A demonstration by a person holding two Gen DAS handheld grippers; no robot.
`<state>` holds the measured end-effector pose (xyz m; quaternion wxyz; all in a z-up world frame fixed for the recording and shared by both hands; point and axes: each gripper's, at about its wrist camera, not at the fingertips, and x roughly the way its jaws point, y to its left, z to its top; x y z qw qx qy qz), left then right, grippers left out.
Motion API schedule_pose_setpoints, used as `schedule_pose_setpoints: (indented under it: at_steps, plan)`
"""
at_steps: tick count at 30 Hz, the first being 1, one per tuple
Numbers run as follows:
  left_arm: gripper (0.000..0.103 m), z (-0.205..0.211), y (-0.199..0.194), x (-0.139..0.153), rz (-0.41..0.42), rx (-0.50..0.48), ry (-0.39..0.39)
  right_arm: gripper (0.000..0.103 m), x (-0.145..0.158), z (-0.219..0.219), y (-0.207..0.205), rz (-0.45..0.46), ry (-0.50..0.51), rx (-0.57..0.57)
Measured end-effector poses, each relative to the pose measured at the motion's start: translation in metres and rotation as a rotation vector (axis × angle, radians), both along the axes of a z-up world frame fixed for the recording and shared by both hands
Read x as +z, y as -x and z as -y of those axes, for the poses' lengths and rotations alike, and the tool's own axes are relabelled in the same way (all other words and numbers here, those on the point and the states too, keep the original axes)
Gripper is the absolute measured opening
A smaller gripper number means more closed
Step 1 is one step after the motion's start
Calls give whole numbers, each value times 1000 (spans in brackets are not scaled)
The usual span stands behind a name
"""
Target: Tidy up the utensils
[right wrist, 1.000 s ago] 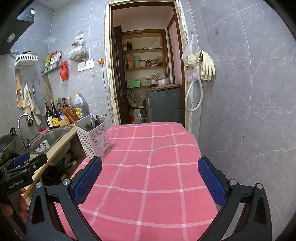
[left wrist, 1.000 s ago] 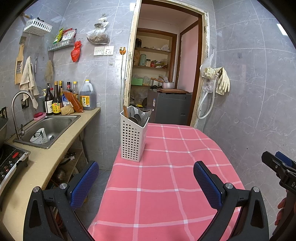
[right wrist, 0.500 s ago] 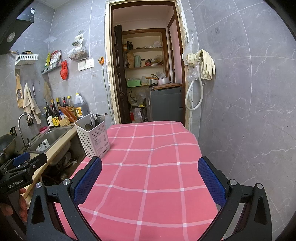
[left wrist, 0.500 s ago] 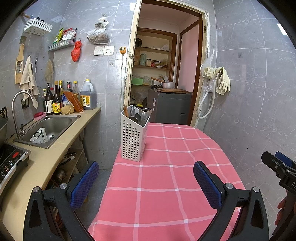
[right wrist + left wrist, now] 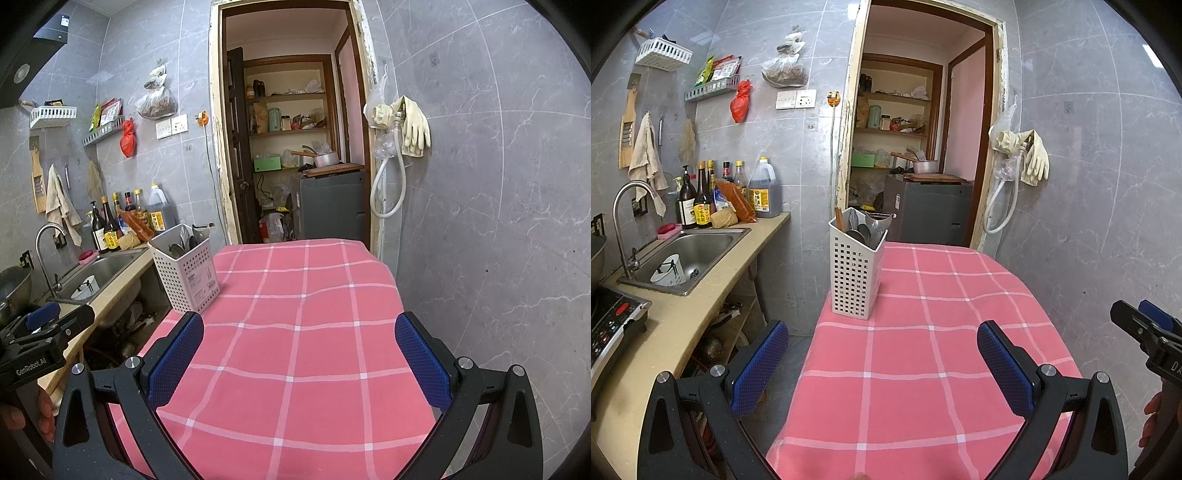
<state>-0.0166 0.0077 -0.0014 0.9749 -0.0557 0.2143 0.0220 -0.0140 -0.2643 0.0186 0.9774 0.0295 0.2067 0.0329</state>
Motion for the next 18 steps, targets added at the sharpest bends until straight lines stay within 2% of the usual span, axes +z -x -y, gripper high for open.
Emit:
schedule_pose_setpoints:
  at_steps: [18]
  plan:
    - [103,-4,-2,-4,-10,2,-26,102,-3,0,1,-4,0,0]
